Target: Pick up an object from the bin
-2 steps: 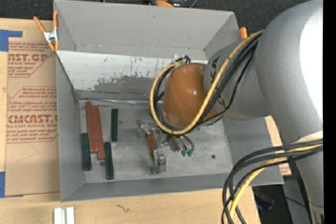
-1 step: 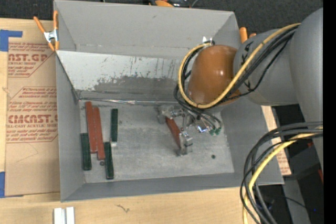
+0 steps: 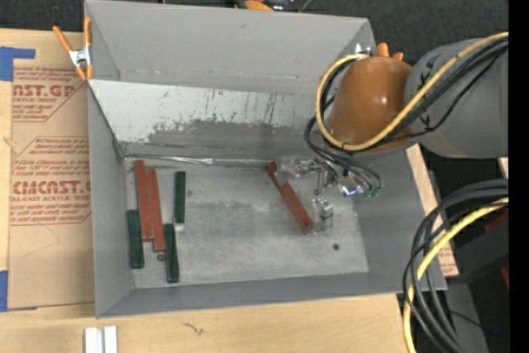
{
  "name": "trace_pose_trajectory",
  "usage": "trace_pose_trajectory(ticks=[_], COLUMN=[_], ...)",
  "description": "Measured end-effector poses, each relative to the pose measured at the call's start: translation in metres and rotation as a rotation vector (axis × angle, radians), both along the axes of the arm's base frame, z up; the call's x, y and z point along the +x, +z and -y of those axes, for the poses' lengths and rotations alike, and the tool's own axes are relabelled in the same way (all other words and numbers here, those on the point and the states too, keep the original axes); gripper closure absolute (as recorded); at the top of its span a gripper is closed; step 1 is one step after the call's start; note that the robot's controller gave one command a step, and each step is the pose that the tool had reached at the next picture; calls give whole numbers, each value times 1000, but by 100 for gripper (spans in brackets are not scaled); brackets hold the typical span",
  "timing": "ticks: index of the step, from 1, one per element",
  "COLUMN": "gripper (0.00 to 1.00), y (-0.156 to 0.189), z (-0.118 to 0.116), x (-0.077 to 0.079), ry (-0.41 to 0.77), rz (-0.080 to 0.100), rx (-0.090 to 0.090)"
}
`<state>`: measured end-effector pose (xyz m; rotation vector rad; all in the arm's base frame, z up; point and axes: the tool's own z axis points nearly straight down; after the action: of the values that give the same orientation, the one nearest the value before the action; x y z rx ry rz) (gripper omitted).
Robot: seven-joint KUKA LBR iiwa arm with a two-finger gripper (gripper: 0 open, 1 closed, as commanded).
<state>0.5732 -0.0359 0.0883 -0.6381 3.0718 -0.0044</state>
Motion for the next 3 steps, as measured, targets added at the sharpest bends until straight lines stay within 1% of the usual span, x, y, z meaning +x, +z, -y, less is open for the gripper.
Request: trace_pose_trajectory(ticks=[1, 2, 3], gripper=[0, 100, 0], y=[-9, -8, -9], z=[17, 17, 17], x=[4, 5, 4], ry=[-182, -182, -182], rz=[-2, 0, -1], rx=[5, 5, 5])
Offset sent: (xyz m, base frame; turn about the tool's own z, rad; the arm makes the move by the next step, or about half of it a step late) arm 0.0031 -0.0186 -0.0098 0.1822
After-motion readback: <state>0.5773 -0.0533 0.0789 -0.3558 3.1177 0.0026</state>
